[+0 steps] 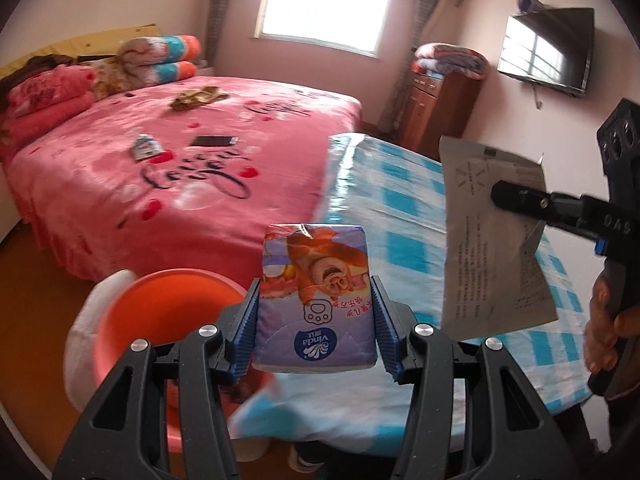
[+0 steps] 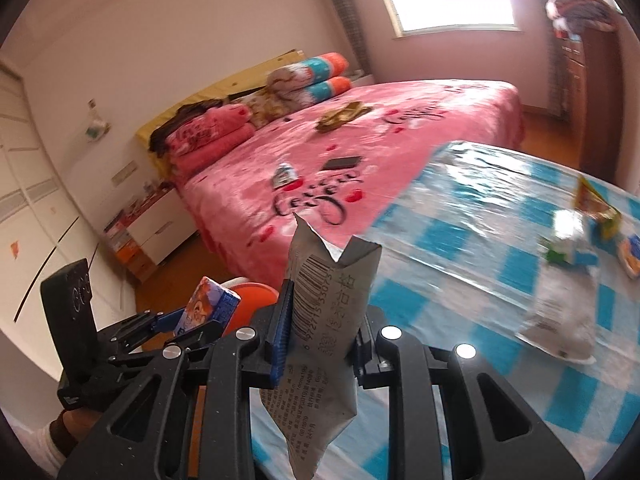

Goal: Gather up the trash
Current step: 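Carry the tissue pack and paper pouch over the orange bucket, then open both tools to drop the tissue pack and pouch into the bucket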

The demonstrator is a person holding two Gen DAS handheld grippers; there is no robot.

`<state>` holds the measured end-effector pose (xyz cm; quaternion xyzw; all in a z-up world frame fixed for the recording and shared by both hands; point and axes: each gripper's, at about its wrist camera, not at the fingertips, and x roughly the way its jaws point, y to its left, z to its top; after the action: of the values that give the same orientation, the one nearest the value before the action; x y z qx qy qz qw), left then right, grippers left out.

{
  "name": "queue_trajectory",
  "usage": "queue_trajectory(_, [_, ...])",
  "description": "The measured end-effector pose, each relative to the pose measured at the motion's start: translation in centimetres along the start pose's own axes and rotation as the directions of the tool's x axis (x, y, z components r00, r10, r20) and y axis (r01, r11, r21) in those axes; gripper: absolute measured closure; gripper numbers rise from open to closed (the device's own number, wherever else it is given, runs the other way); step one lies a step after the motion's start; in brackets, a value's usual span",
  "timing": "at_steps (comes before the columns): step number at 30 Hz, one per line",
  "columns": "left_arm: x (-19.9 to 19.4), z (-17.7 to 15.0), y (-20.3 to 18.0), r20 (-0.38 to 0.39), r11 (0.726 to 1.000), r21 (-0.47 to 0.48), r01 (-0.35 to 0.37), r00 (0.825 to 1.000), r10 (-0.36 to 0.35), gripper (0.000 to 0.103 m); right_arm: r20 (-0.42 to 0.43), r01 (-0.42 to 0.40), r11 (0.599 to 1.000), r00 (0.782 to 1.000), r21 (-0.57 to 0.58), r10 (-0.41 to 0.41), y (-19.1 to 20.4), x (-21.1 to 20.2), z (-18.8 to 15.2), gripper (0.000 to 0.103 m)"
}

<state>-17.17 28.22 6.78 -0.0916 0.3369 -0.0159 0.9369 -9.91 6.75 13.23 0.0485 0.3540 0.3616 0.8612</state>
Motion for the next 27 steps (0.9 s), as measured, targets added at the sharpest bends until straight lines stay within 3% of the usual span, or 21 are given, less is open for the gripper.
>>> queue_trajectory(11, [-0.4,-2.5,6.8,-0.026,0.988,-0.112,-0.109,0.994,0.107,0.050,-0.082,-0.095,0.983,0.993,-0.158,0.083,8.6,6.7,2.0,0.077])
queue_trajectory(25, [0.9,-5.4,12.3,-0.095,0.956,-0.207,-0.207,0.977,0.191,0.050,-0.210,-0.172,0.956,0.970,-0.237,0.123,15.1,14.1,-0.4,0.076])
queue_trajectory(27, [1.2,-5.6,12.8,-0.106,0.944,-0.212,-0.252,0.966,0.234,0.040,-0.223,-0.145,0.960,0.971,-0.239,0.091,15.6,15.0,-0.9,0.071])
